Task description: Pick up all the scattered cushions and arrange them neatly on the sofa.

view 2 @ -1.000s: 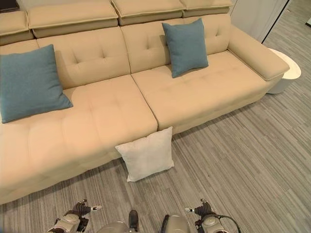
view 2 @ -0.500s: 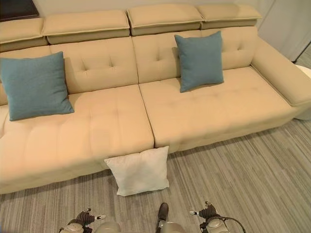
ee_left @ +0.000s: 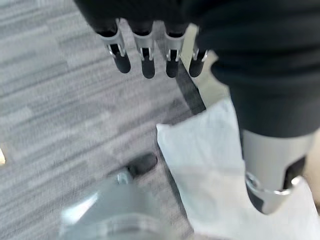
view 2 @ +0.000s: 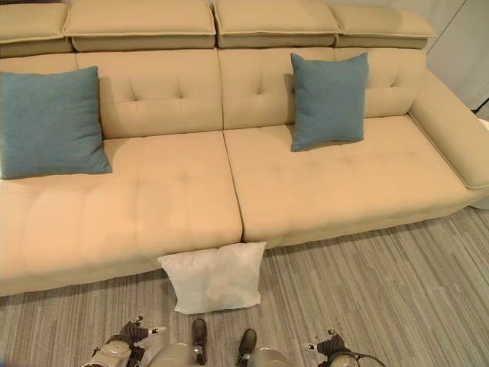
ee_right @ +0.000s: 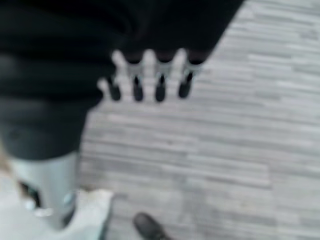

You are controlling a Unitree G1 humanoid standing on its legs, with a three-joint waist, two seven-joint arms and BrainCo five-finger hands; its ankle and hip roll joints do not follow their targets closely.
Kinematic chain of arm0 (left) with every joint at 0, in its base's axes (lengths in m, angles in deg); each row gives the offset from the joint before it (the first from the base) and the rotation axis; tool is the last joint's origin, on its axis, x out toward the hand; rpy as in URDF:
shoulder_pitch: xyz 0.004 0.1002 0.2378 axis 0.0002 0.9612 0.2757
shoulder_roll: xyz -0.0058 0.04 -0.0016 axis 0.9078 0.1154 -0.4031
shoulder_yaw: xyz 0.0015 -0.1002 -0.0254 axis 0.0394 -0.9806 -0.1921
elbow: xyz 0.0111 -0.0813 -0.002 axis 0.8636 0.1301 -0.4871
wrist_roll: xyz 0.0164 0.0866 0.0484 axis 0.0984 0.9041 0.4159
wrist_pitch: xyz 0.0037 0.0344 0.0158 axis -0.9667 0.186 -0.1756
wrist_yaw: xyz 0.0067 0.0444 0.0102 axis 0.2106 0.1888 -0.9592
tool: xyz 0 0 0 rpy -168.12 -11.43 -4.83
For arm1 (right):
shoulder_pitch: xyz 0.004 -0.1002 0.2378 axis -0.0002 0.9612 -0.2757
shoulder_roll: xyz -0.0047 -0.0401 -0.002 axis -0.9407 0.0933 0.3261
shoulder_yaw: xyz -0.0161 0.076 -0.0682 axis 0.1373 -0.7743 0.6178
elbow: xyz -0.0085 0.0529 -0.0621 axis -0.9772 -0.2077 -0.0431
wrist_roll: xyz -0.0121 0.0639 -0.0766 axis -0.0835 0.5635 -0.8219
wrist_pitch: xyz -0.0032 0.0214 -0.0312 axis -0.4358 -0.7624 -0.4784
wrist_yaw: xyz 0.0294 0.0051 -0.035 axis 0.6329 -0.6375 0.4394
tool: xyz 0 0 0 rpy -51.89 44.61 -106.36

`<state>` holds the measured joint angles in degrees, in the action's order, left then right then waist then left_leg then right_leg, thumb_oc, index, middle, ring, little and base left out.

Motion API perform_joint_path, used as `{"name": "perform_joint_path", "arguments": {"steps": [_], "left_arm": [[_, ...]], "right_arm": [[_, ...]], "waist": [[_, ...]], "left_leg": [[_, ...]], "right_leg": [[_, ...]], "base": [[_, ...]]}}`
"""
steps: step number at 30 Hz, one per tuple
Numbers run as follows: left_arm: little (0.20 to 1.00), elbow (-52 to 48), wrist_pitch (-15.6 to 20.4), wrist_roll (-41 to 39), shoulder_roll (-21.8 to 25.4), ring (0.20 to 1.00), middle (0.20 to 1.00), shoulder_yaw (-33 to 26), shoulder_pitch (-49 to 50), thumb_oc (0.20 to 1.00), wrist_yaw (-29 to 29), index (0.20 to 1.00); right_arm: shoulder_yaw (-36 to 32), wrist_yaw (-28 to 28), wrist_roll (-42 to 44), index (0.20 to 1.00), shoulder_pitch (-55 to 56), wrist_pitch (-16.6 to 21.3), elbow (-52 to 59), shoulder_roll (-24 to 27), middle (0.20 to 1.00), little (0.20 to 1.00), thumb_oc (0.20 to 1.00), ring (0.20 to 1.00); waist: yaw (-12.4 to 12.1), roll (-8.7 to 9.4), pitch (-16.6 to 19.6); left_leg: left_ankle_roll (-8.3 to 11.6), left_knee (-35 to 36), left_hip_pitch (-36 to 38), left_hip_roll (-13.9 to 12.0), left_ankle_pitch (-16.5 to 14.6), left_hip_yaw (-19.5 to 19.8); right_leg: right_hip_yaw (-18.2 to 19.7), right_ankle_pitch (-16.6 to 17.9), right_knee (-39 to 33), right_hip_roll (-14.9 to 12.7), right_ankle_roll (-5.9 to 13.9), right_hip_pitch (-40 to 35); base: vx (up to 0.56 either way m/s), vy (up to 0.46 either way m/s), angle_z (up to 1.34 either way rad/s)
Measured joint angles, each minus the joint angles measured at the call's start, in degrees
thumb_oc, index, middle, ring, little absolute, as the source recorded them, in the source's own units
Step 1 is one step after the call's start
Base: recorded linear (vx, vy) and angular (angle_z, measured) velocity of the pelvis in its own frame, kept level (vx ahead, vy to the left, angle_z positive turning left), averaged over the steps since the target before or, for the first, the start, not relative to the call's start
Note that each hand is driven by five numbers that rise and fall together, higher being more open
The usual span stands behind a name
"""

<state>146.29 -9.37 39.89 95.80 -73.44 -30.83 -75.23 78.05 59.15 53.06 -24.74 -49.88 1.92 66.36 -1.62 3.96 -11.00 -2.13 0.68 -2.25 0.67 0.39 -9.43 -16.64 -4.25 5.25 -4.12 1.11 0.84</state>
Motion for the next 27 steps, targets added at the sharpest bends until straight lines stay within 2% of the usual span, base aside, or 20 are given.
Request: {"name": "perform_joint_path", "arguments": {"steps": [2, 5, 6, 7, 9, 10, 11, 13, 17, 22, 24, 25, 26, 27], "left_arm": [[1.000, 0.01, -0.04, 0.00, 0.95, 1.000, 1.000, 0.00, -0.14, 1.000, 0.00, 1.000], [1.000, 0.00, -0.11, -0.01, 1.67, 1.000, 1.000, 0.15, -0.57, 1.000, 0.03, 1.000], [1.000, -0.04, -0.07, 0.00, 1.59, 1.000, 1.000, 0.19, -0.72, 1.000, 0.05, 1.000], [1.000, 0.02, -0.08, 0.01, 1.48, 1.000, 1.000, 0.19, -0.67, 1.000, 0.05, 1.000], [1.000, 0.14, -0.03, -0.02, 1.00, 1.000, 1.000, 0.19, -0.59, 1.000, 0.04, 1.000], [1.000, 0.08, 0.02, -0.02, 0.74, 1.000, 1.000, 0.18, -0.61, 1.000, 0.02, 1.000], [1.000, 0.02, 0.09, -0.03, 0.29, 1.000, 1.000, 0.16, -0.39, 1.000, 0.04, 1.000], [1.000, -0.26, 0.12, -0.04, 0.01, 1.000, 1.000, 0.16, 0.37, 1.000, 0.01, 1.000], [1.000, -0.90, 0.11, -0.03, -0.09, 1.000, 1.000, 0.18, 0.56, 1.000, 0.01, 1.000], [1.000, -1.22, 0.13, -0.26, -0.07, 1.000, 1.000, 0.19, -1.12, 1.000, 0.54, 1.000], [1.000, -1.81, 0.25, -0.59, -0.05, 1.000, 1.000, 0.14, -3.45, 1.000, 1.28, 1.000], [1.000, -3.84, 0.60, -2.62, 0.59, 1.000, 1.000, 1.05, -7.63, 1.000, 3.05, 1.000], [1.000, -3.90, 0.96, -3.09, 0.92, 1.000, 1.000, 1.25, -10.50, 1.000, 3.68, 1.000], [1.000, -4.23, 1.31, -4.68, 1.15, 1.000, 1.000, 1.44, -13.15, 1.000, 4.90, 1.000]], "right_arm": [[0.03, -0.01, -0.05, 1.000, -1.37, -0.04, 0.25, 0.06, 1.000, 1.000, 1.000, 1.000], [0.14, -0.03, -0.10, 1.000, -2.29, 0.19, 0.78, 0.11, 1.000, 1.000, 1.000, 1.000], [0.13, -0.03, -0.09, 1.000, -2.47, 0.21, 1.43, 0.16, 1.000, 1.000, 1.000, 1.000], [0.26, -0.03, -0.10, 1.000, -2.59, 0.25, 1.93, 0.16, 1.000, 1.000, 1.000, 1.000], [0.43, -0.01, -0.08, 1.000, -2.36, 0.17, 2.06, 0.10, 1.000, 1.000, 1.000, 1.000], [0.50, -0.01, -0.09, 1.000, -1.78, 0.12, 1.74, 0.07, 1.000, 1.000, 1.000, 1.000], [0.51, -0.01, -0.09, 1.000, -1.59, 0.08, 1.28, 0.13, 1.000, 1.000, 1.000, 1.000], [0.47, -0.06, -0.10, 1.000, -1.64, -0.06, 1.22, 0.19, 1.000, 1.000, 1.000, 1.000], [0.45, -0.25, -0.10, 1.000, -1.74, 0.00, 1.37, 0.52, 1.000, 1.000, 1.000, 1.000], [0.31, -0.87, 0.20, 1.000, -2.43, 0.44, 1.58, 0.63, 1.000, 1.000, 1.000, 1.000], [0.21, -1.75, 0.78, 1.000, -4.45, 0.95, 1.60, 0.76, 1.000, 1.000, 1.000, 1.000], [-0.12, -2.87, 1.81, 1.000, -7.87, 1.18, 1.55, 1.03, 1.000, 1.000, 1.000, 1.000], [-0.32, -3.15, 2.51, 1.000, -10.73, 1.26, 1.86, 1.13, 1.000, 1.000, 1.000, 1.000], [-0.72, -3.92, 3.16, 1.000, -12.63, 1.40, 2.52, 1.56, 1.000, 1.000, 1.000, 1.000]], "waist": [[-1.21, -0.14, -0.05], [-1.30, -0.67, -0.40], [-1.25, -1.17, -0.67], [-1.07, -1.20, -0.68], [-0.92, -1.13, -0.77], [-0.90, -0.83, -0.68], [-1.00, -0.98, -0.61], [-0.85, -1.19, -0.50], [-0.91, -0.87, -0.21], [-0.97, -0.59, -0.02], [-0.91, -0.61, -1.11], [-0.93, -0.34, -4.20], [-0.96, -0.26, -6.26], [-0.63, -0.09, -8.24]], "left_leg": [[-0.47, 0.38, 0.42, 0.03, -0.19, -0.62], [-1.18, 0.33, 1.31, 0.20, -0.68, 0.48], [-1.64, 0.57, 1.49, 0.17, -0.98, 0.95], [-2.02, 1.23, 1.71, 0.16, -0.97, 1.34], [-1.22, 1.51, 1.67, 0.47, -0.22, 1.63], [-1.05, 1.50, 1.90, 0.82, -0.20, 2.21], [-0.59, 1.51, 2.07, 0.47, -0.07, 2.66], [0.08, 1.40, 2.01, -0.61, -0.20, 3.03], [1.76, 1.38, 2.06, -1.95, -0.22, 4.23], [2.61, 0.40, -0.86, -2.59, 0.20, 5.92], [3.01, -2.10, -5.02, -2.48, 0.29, 6.71], [3.07, -8.47, -13.11, -2.31, 0.21, 7.05], [3.21, -10.08, -16.06, -2.08, -0.09, 6.99], [3.12, -13.15, -20.27, -2.05, -0.28, 7.24]], "right_leg": [[0.77, -1.58, 5.04, -0.94, 0.95, 2.50], [2.57, -2.96, 10.24, -1.83, 2.51, 4.09], [4.77, -4.32, 13.21, -1.66, 3.49, 5.86], [7.06, -4.76, 13.53, -1.15, 3.47, 7.02], [10.03, -3.37, 6.96, -1.38, 3.84, 7.13], [9.75, 0.01, 3.19, -1.91, 3.75, 6.35], [9.16, 2.00, 0.95, -1.28, 2.39, 4.72], [8.74, 3.69, -2.56, 0.12, 1.54, 2.95], [7.31, 4.86, -6.38, 1.76, 0.54, 0.53], [5.31, 5.01, -6.90, 2.42, 0.14, 1.52], [4.60, 4.40, -3.56, 2.06, -0.21, 5.79], [4.54, 2.12, 4.62, 0.92, 0.61, 14.39], [4.34, 1.17, 7.78, 0.58, -0.37, 17.78], [4.20, 0.33, 12.32, -0.45, 0.10, 22.49]], "base": [[0.01, 0.041, -0.08], [0.03, 0.044, 0.15], [0.04, -0.009, 0.09], [0.06, -0.041, 0.12], [0.04, -0.057, 0.25], [0.01, -0.046, 0.24], [0.05, -0.080, 0.14], [0.05, -0.045, 0.06], [0.03, -0.060, 0.14], [-0.09, -0.063, 0.19], [-0.37, -0.075, 0.27], [-0.29, -0.065, 0.31], [-0.26, -0.042, 0.33], [-0.06, 0.006, 0.22]]}}
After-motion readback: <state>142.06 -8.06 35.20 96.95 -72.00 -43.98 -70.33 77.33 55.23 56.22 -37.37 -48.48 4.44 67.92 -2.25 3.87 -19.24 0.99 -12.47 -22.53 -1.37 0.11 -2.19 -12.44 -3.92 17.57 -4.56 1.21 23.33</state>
